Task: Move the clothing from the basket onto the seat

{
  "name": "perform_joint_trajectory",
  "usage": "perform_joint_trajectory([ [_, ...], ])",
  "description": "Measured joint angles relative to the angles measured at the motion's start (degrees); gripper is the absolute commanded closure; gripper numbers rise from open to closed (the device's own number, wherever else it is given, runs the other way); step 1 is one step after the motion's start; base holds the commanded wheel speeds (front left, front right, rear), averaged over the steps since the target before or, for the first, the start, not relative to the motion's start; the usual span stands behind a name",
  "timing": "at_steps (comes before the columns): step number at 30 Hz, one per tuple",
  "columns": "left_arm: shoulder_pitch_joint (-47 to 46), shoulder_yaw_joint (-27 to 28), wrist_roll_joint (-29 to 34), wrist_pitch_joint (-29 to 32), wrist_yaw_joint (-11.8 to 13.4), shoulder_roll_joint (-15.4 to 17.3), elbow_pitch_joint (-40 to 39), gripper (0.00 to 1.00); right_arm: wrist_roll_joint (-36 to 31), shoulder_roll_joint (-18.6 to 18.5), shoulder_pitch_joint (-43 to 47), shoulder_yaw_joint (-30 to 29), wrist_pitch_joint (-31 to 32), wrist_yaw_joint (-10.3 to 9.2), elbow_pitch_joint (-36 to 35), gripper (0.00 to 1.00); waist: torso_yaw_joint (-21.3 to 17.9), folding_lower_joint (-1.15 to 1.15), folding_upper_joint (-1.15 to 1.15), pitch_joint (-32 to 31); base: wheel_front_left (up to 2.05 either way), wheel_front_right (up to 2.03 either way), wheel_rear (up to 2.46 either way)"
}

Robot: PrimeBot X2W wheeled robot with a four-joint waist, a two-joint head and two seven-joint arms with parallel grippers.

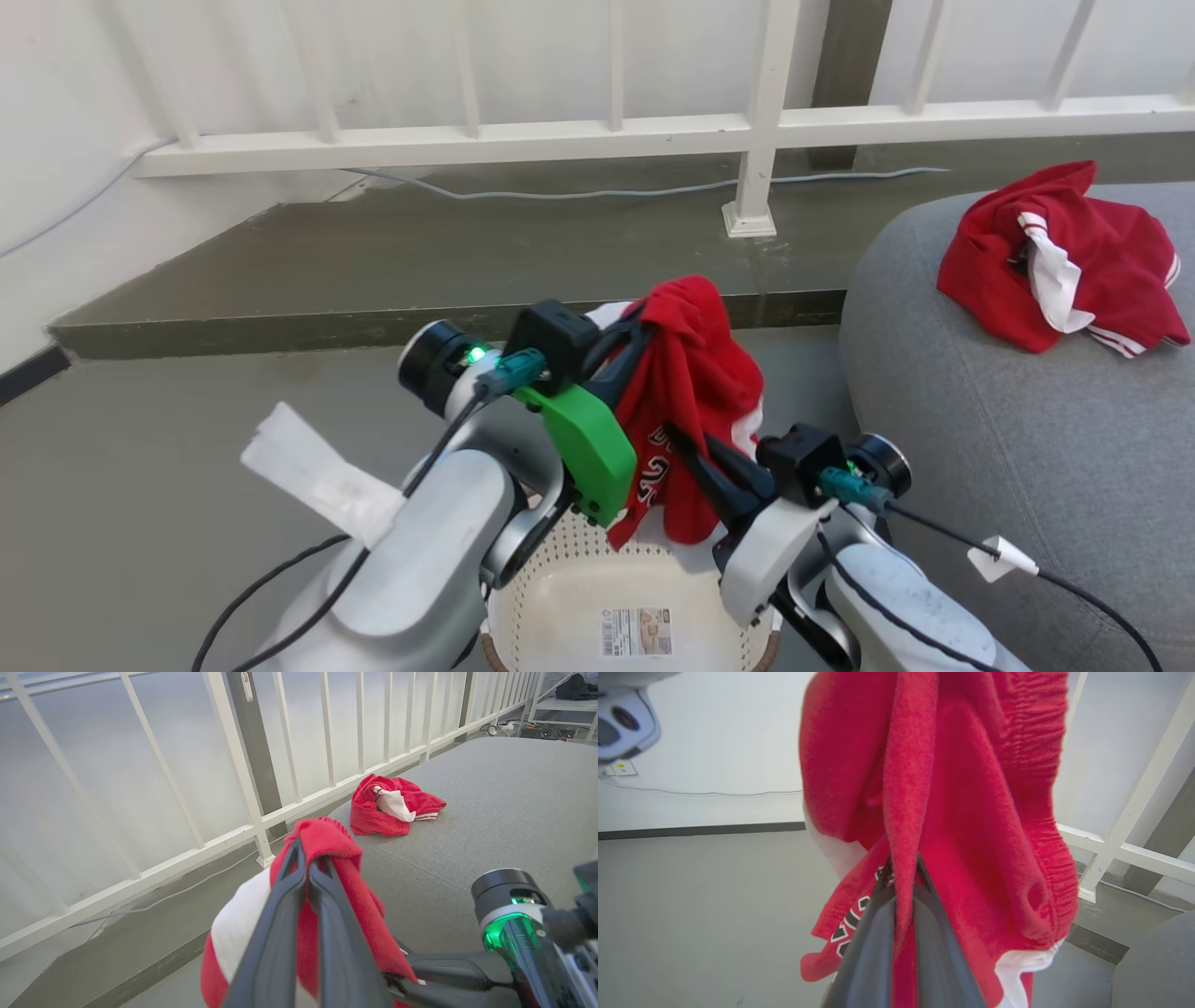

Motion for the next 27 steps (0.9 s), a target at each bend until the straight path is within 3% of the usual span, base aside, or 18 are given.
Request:
perform_joint_trajectory([
  [4,0.96,1.75,-0.68,-0.02,1.07,0.51,-0.74,1.00,0.31,0.02,-0.91,-1.35,0.00,-0.54,0.35,1.00,-0.76,0.00,0.00,0.38,0.00,0.00,0.00],
  [5,1.17,1.97,-0.69,-0.02,1.26,0.69,-0.80,0.95,0.32,0.01,-0.99,-1.78,0.00,-0.67,0.46,1.00,-0.97,0.00,0.00,0.48,0.00,0.00,0.00],
  [9,2.62,2.69,-1.16,-0.03,1.63,1.53,-0.91,0.53,0.75,0.00,-1.60,-3.83,0.00,-1.56,0.58,1.00,-1.90,0.00,0.00,0.90,0.00,0.00,0.00],
  [10,3.00,2.88,-1.16,-0.11,1.85,1.74,-0.97,0.23,0.83,-0.01,-1.93,-4.44,0.00,-1.81,0.55,1.00,-2.15,0.00,0.00,1.00,0.00,0.00,0.00],
  [11,3.28,3.14,-1.18,-0.12,2.04,2.03,-0.98,0.00,0.85,-0.09,-2.14,-5.15,0.00,-2.00,0.49,1.00,-2.39,0.00,0.00,1.10,0.00,0.00,0.00],
  [27,6.82,4.79,-2.60,-3.16,3.11,4.13,-3.45,0.00,2.34,-4.78,-2.92,-14.94,0.00,-6.06,-2.02,1.00,-5.73,0.00,0.00,2.48,0.00,0.00,0.00],
])
